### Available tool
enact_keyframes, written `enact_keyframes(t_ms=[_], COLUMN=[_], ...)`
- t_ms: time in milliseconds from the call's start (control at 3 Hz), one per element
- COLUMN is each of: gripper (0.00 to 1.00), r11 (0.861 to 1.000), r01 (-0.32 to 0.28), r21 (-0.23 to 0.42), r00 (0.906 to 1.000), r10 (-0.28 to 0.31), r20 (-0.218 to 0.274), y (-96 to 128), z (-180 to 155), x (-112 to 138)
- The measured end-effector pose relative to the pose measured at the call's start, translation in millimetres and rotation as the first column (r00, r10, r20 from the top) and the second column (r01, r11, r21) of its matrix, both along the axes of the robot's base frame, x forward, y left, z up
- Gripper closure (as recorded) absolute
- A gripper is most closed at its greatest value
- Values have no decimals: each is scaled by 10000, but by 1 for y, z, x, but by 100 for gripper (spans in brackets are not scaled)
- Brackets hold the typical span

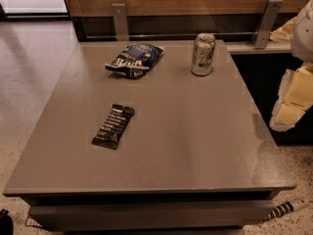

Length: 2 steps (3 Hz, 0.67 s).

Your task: Knock 7up can over

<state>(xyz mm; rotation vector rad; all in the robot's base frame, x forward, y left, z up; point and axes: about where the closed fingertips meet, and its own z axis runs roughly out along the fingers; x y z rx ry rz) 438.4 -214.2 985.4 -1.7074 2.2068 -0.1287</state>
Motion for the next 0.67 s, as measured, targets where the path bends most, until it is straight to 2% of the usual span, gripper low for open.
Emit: enact_keyframes(t_ms=[333, 667], gripper=[0, 0], r11=[10000, 9994], r01=[0, 174], r21=[0, 297], r00=[10000, 9994], r10=[0, -183], r20=[2, 309], y=[0, -7], z=[0, 2], x=[0, 11])
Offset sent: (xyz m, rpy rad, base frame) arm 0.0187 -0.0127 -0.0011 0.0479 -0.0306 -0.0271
